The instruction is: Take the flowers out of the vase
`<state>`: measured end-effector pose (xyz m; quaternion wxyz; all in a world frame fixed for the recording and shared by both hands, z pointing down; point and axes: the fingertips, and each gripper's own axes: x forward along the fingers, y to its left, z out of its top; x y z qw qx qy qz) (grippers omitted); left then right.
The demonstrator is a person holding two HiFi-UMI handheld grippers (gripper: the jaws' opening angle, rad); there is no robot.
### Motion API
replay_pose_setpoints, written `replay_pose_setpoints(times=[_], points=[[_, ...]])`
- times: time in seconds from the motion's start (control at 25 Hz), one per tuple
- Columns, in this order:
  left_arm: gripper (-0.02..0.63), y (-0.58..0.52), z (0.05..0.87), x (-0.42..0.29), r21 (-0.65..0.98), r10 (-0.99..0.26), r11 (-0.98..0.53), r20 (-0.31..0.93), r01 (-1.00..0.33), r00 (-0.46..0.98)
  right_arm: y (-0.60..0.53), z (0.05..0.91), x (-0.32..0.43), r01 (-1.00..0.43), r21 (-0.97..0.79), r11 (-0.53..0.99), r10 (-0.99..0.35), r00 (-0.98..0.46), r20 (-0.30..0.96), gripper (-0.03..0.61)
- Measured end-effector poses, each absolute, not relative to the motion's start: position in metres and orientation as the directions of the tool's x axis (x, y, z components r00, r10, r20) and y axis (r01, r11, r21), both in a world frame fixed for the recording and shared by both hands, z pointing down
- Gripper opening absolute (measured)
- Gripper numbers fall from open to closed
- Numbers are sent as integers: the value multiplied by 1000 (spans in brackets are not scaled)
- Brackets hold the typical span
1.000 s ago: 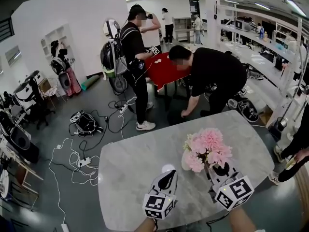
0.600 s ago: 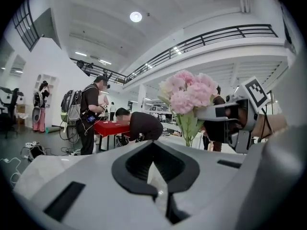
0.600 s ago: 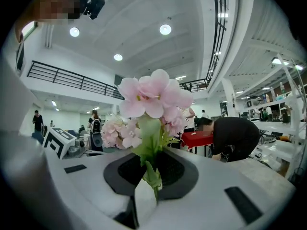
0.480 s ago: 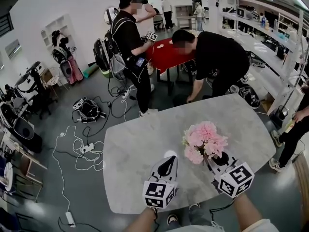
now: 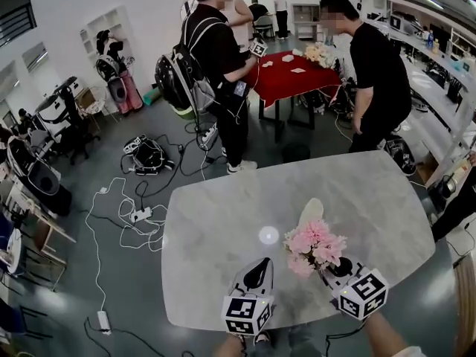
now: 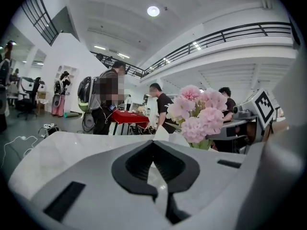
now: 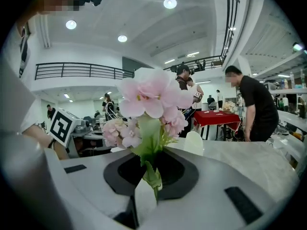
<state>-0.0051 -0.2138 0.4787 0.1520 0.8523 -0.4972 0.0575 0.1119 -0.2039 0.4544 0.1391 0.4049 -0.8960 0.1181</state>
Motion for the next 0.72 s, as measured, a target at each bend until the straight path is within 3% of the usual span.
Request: replay_pose_setpoints(times=[0.48, 0.72], points=[[4, -214, 520, -30, 212, -855, -346, 331, -914, 400, -205, 531, 75, -634, -102, 767, -506, -695, 512, 61], [3, -210, 534, -39, 218, -860, -305, 355, -927, 367, -208, 547, 59, -599, -114, 793, -461, -711, 531, 61]])
